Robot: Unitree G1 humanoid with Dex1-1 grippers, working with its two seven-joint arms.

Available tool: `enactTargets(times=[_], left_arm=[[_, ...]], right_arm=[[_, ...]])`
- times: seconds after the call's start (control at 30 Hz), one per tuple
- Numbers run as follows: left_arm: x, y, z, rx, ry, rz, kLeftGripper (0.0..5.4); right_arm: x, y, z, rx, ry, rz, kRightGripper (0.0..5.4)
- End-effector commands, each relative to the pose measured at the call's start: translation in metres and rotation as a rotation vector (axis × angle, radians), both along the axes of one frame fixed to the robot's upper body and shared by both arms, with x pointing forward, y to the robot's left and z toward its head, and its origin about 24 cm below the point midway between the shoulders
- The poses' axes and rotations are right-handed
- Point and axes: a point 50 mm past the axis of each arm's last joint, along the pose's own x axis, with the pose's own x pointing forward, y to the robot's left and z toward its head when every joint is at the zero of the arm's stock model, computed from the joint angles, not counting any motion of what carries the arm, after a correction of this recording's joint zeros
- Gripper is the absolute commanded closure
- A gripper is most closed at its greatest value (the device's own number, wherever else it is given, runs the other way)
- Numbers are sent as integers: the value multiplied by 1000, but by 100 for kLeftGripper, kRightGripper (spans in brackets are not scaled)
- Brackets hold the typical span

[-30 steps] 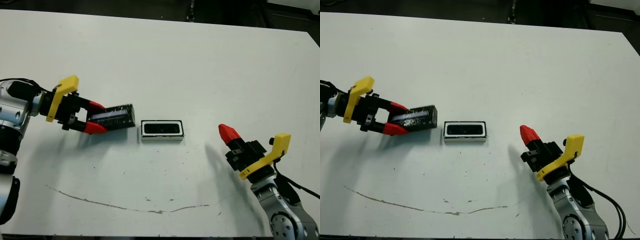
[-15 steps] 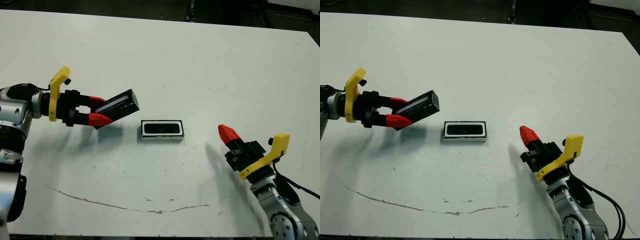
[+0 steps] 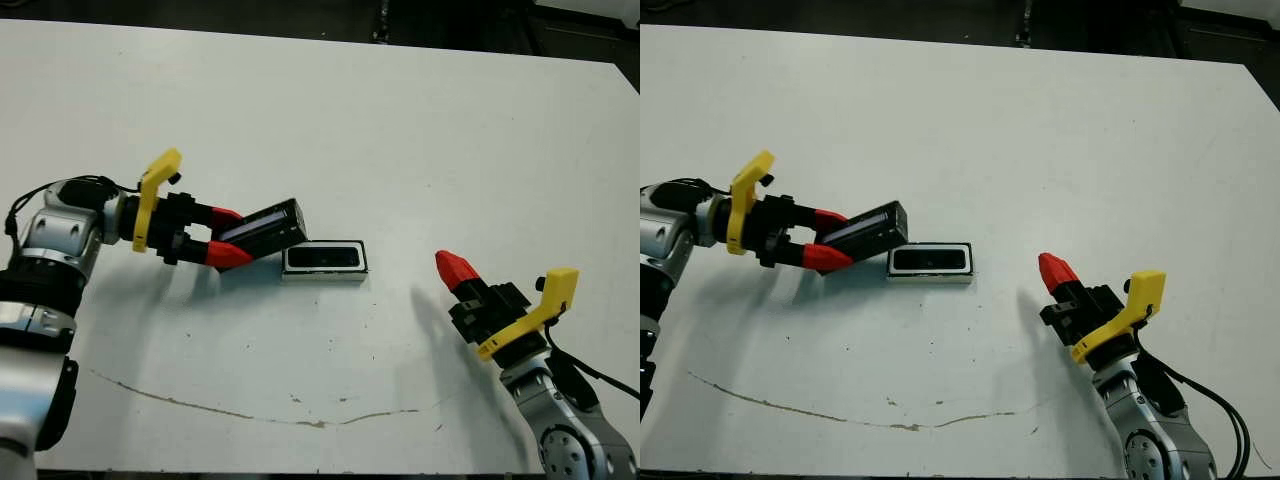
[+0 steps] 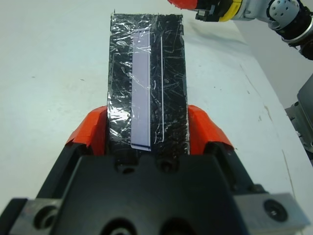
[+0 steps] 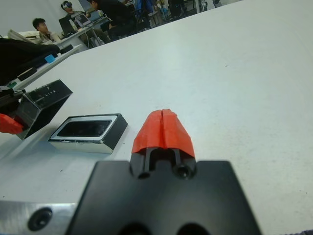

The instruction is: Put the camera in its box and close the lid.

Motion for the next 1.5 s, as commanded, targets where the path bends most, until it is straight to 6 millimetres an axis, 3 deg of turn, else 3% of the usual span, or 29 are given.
enactTargets(times=[0.03, 0.53, 1.5], left_arm=[[-2, -6, -11, 9, 16, 5, 224], [-5, -27, -33, 21, 0, 98, 224], [-14, -47, -44, 55, 89, -44, 224]], right_arm=[[-2, -4, -3, -21, 25, -13, 540], [-2, -4, -3, -12, 19, -5, 540], [-3, -4, -4, -2, 21, -14, 540]])
